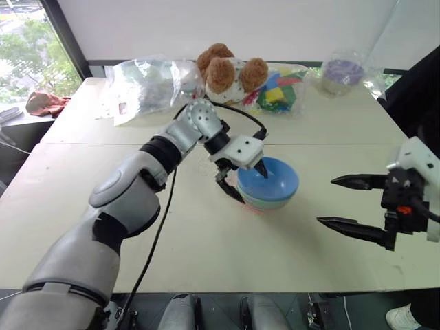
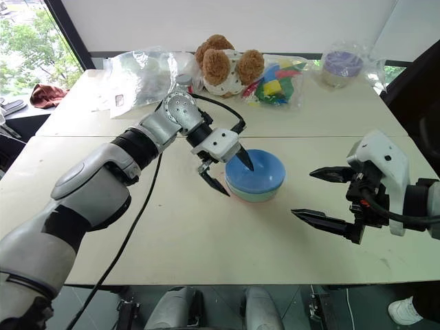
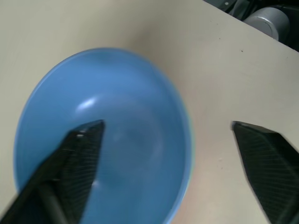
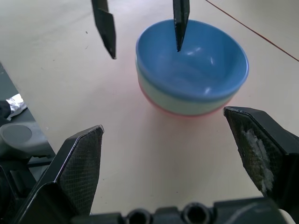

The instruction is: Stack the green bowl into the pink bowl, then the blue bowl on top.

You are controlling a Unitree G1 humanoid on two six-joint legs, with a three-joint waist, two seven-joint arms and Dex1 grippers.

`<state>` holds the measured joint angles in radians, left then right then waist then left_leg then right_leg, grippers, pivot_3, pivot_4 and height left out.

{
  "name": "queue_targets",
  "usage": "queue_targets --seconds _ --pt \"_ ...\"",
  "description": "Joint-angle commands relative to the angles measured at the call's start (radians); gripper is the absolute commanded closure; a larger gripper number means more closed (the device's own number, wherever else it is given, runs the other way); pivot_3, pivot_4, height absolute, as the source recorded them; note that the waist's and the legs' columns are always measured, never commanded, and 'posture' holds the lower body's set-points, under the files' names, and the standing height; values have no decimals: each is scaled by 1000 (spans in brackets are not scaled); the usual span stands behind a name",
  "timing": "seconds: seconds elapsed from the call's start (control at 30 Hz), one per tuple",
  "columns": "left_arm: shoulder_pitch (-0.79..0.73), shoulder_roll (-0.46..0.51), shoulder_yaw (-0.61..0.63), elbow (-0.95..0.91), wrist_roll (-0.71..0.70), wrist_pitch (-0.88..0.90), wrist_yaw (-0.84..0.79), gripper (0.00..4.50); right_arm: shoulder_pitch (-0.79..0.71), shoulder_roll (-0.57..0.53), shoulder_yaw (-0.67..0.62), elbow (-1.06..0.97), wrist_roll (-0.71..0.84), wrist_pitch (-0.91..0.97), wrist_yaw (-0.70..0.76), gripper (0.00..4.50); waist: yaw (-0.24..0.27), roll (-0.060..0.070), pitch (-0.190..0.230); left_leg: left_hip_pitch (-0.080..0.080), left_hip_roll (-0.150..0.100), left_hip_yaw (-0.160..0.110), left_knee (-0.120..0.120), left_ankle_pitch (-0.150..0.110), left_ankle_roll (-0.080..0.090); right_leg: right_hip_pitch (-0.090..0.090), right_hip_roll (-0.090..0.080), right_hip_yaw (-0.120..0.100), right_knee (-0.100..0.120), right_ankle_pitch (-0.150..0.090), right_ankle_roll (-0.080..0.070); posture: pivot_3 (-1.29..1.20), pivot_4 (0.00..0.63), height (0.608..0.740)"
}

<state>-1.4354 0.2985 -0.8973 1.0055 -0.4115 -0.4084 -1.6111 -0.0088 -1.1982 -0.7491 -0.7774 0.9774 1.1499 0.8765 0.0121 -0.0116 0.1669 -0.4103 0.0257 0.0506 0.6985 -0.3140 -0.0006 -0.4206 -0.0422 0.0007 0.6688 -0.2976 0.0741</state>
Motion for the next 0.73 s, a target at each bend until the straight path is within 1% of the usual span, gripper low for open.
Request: queue_targets --seconds 0.03,0.17,0.27,0.37,0.47,0.5,0.57,0.6,0.67,0.73 --pt "-60 12 88 15 -41 21 -3 11 -2 -1 -27 4 5 -17 -6 0 0 0 0 0 0 0 0 0 0 0 0 0 0 0 0 0 150 740" --pt "-74 73 231 0 -114 153 -3 11 2 -2 -4 20 -13 -39 -2 0 -4 0 0 0 0 0 0 0 0 0 0 0 0 0 0 0 150 740" --pt "-9 221 320 -132 -191 301 -3 11 22 -7 14 53 -55 -73 23 0 -16 0 0 0 1 0 0 0 0 0 1 0 0 0 0 0 150 740" --pt "91 340 383 -299 -219 446 -3 11 32 -10 35 90 -89 -112 48 0 -28 1 0 1 3 -1 -1 0 0 0 1 0 1 0 0 0 150 740" --pt "230 442 486 -500 -231 614 11 11 32 -17 71 135 -132 -159 72 0 -25 1 0 2 3 -1 0 1 -1 0 1 0 2 0 0 0 150 740" --pt "307 489 533 -606 -263 698 49 11 25 -19 91 158 -144 -176 82 0 -23 1 0 2 3 -1 0 1 -2 1 1 0 2 0 0 0 150 740" --pt "431 547 611 -771 -310 823 126 11 19 -25 119 189 -169 -207 102 0 -24 0 0 1 2 0 1 1 -2 1 -1 0 2 0 0 0 150 740" --pt "522 581 657 -867 -329 871 180 11 7 -29 139 205 -175 -221 112 0 -24 0 0 1 2 0 1 1 -2 1 -2 0 2 0 0 0 150 740" --pt "673 623 738 -1017 -352 937 269 11 -21 -37 179 229 -184 -243 128 0 -24 1 0 2 2 -1 1 1 -2 2 -3 0 2 0 0 0 150 740" --pt "781 644 801 -1126 -368 987 331 11 -55 -43 217 251 -189 -258 141 0 -24 1 0 2 2 -1 1 1 -2 2 -4 0 2 0 0 0 150 740"
